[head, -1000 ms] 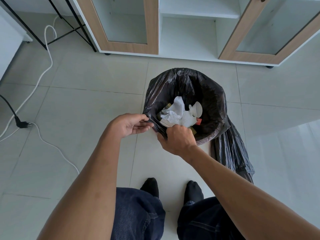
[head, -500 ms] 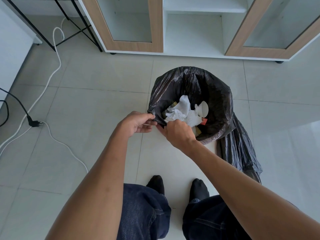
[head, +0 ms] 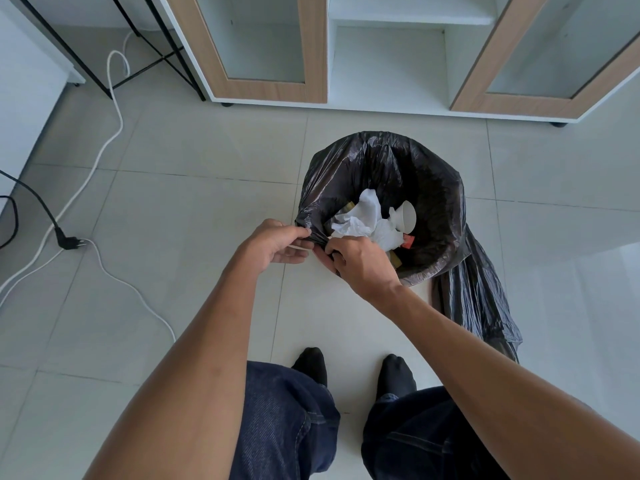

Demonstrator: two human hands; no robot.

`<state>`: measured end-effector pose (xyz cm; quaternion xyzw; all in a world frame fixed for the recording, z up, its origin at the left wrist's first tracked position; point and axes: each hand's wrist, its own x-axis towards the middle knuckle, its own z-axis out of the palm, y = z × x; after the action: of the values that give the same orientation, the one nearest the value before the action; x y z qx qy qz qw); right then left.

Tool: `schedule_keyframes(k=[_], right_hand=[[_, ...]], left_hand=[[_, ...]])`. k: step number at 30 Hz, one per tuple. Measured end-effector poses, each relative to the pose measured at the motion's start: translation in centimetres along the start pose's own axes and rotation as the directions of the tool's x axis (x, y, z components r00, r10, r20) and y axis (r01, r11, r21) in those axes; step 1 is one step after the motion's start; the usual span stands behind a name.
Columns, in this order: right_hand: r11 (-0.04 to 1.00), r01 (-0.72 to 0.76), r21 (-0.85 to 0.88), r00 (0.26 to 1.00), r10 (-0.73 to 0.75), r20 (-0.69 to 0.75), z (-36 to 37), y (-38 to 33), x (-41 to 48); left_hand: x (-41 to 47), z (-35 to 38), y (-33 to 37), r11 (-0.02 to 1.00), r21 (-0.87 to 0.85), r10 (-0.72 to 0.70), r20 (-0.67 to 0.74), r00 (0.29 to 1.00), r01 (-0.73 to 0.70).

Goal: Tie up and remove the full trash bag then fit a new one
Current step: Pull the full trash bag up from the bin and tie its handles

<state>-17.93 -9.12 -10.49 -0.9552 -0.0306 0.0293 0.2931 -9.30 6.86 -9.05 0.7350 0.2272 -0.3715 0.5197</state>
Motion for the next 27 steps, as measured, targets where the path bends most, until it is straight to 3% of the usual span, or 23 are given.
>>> schedule_keyframes(k=[6, 12, 23, 27], right_hand=[[0.995, 0.013, -0.099, 1.000, -0.010, 0.030, -0.6, -0.3, 0.0], [0.995, 0.031, -0.097, 0.987, -0.015, 0.162, -1.9, -0.1, 0.3], [0.984, 0.097, -0.152, 0.962, -0.053, 0.269, -2.2, 0.8, 0.6], [0.929, 0.187, -0.319, 0.931, -0.064, 0.360, -2.5, 0.9, 0.3]], left_hand=[[0.0, 0.0, 0.1, 1.000, -0.004, 0.004, 0.004, 1.000, -0.004], [-0.1, 0.1, 0.2, 1.000, -0.006, 0.000, -0.002, 1.000, 0.000], [-0.7, 0.6, 0.3, 1.000, -0.002, -0.009, -0.036, 0.999, 0.009], [-0.9, 0.7, 0.3, 1.000, 0.013, 0.005, -0.056, 0.998, -0.004]])
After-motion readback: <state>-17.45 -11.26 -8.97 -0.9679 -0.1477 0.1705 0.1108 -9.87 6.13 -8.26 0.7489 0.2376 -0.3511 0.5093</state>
